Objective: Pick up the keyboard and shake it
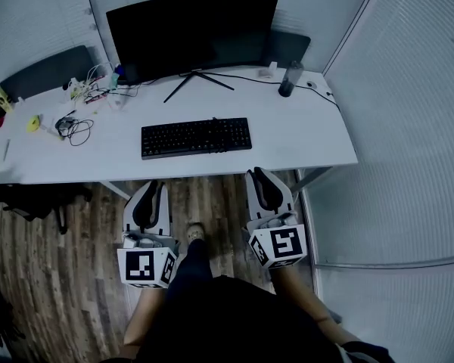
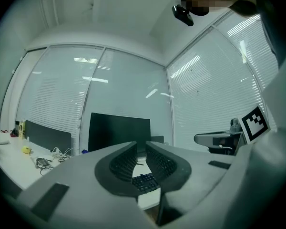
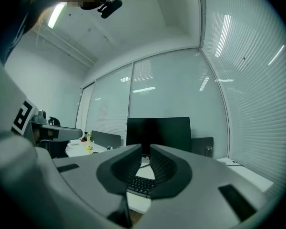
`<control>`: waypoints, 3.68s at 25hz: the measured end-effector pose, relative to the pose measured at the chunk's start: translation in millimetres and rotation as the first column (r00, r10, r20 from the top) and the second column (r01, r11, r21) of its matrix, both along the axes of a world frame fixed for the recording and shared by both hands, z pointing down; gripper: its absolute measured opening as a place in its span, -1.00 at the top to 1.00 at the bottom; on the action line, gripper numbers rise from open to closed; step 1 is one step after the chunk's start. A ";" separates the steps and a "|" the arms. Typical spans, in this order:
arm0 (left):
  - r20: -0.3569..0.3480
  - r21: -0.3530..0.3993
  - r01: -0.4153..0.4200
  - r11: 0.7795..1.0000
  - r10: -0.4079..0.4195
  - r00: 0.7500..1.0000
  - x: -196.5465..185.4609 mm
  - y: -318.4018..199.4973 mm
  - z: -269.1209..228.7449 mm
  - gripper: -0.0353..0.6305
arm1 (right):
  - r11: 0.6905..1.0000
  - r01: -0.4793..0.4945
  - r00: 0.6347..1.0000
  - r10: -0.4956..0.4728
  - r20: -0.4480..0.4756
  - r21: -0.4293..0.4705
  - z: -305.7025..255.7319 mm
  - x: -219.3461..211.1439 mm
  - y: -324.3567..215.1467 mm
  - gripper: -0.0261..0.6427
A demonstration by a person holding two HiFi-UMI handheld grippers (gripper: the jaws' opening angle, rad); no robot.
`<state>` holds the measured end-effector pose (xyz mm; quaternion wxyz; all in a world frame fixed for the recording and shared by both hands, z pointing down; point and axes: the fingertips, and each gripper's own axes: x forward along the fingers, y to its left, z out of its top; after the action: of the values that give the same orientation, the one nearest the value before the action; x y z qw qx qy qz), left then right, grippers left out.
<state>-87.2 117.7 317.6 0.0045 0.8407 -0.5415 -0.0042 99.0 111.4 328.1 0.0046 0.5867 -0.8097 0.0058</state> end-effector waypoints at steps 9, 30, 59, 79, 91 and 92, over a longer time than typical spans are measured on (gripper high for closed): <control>0.003 -0.068 -0.031 0.997 0.032 0.999 -35.7 -117.7 30.3 0.80 | 0.994 -0.054 0.998 0.051 -0.036 -0.091 30.2 -19.1 -104.1 0.67; -0.030 -0.467 -0.048 0.883 0.039 0.999 -101.5 -232.5 205.3 0.63 | 0.908 -0.155 0.986 0.115 -0.122 -0.390 164.3 23.3 -204.3 0.57; -0.130 -0.780 -0.099 0.618 -0.006 0.991 -122.7 -282.5 331.0 0.09 | 0.593 0.024 1.000 -0.009 0.023 -0.805 314.9 89.3 -271.3 0.24; -0.149 -0.867 -0.114 0.486 -0.034 0.988 -114.9 -280.7 336.1 0.14 | 0.466 0.169 0.966 0.098 0.240 -0.869 328.0 86.8 -268.4 0.32; -0.194 -0.804 -0.109 0.585 -0.085 0.977 -110.9 -270.1 301.9 0.16 | 0.602 0.121 0.978 0.063 0.198 -0.789 275.1 94.4 -271.3 0.32; -0.208 -0.796 -0.113 0.595 -0.093 0.974 -111.2 -269.2 299.8 0.16 | 0.628 0.113 0.982 0.046 0.181 -0.770 263.6 93.7 -274.2 0.32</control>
<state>-198.4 -151.5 617.4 0.4445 0.7451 -0.4761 0.1437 192.7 -162.9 591.8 0.1827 0.5088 -0.7356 0.4082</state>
